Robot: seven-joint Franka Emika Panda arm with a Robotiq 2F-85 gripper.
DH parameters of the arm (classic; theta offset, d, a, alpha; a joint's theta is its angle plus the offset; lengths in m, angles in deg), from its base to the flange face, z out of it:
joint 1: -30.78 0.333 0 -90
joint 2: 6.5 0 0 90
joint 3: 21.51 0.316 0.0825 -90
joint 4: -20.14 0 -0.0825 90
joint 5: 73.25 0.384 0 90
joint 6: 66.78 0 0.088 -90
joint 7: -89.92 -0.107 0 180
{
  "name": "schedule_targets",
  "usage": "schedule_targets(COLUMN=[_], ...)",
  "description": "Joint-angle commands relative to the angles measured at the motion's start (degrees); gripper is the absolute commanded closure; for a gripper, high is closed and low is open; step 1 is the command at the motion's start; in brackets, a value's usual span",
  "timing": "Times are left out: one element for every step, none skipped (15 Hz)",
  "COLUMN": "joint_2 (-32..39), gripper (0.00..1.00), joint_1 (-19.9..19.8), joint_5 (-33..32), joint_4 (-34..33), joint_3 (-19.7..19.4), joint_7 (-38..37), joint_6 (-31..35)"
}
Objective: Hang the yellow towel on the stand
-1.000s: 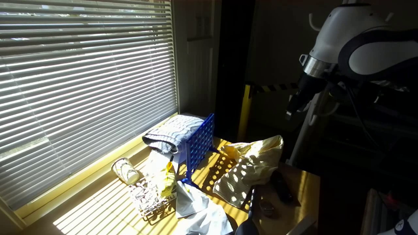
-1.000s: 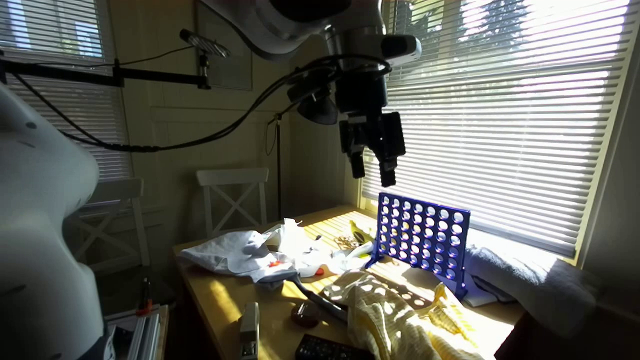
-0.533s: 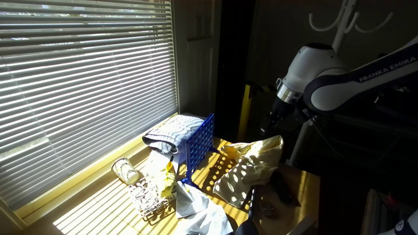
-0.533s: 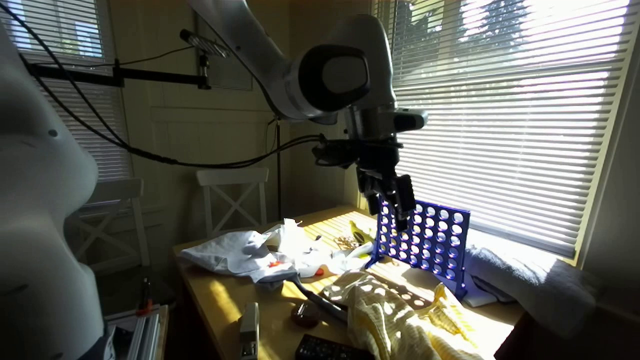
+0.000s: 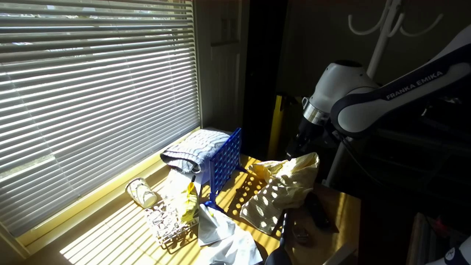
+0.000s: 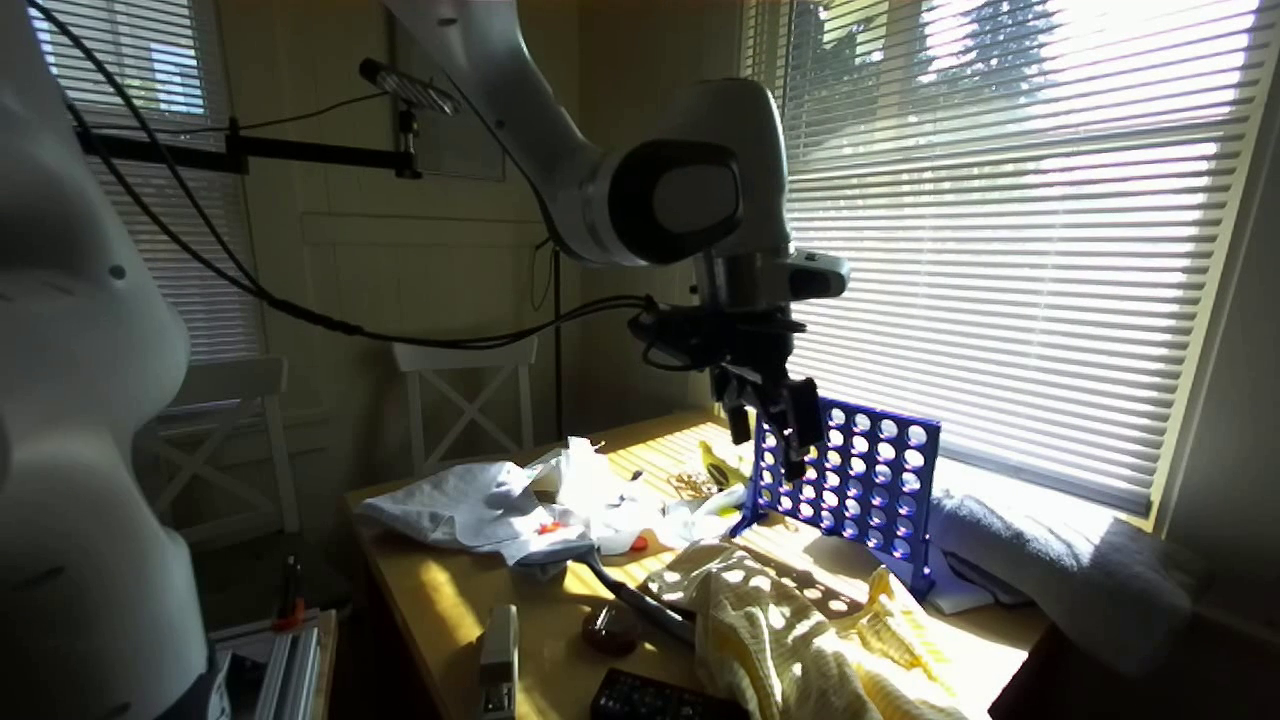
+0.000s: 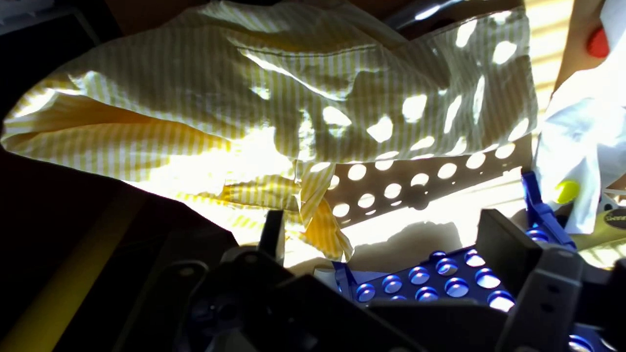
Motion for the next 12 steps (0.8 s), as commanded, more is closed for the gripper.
schedule_targets(joint_2=[0.5, 1.4, 2.3, 3.2, 4.1, 5.0, 6.0, 7.1, 8.6, 10.1, 11.8, 13.4], gripper=[0.0, 0.0, 0.0, 0.0, 0.0, 0.0, 0.0, 0.0, 0.0, 0.0, 0.0, 0.0], joint_1=[-2.3, -2.2, -2.6, -2.6, -2.0, -1.7, -1.4, -1.1, -0.5, 0.1, 0.6, 1.1], joint_5=[-6.8, -7.3, -8.6, -9.6, -9.3, -9.5, -9.7, -10.0, -9.1, -7.8, -7.1, -6.5], joint_4=[-0.2, -0.4, -0.8, -1.1, -1.2, -1.3, -1.4, -1.4, -1.4, -1.5, -1.6, -1.8], joint_3=[1.2, 1.6, 1.9, 2.2, 2.7, 3.0, 3.2, 3.3, 3.2, 3.0, 2.8, 2.5], joint_7=[-12.1, -15.4, -19.9, -23.8, -26.8, -29.5, -31.4, -33.4, -33.8, -33.6, -34.1, -34.3], joint_6=[-0.1, 0.7, 0.6, 1.1, 1.6, 2.2, 3.3, 4.5, 6.5, 8.4, 10.6, 12.4])
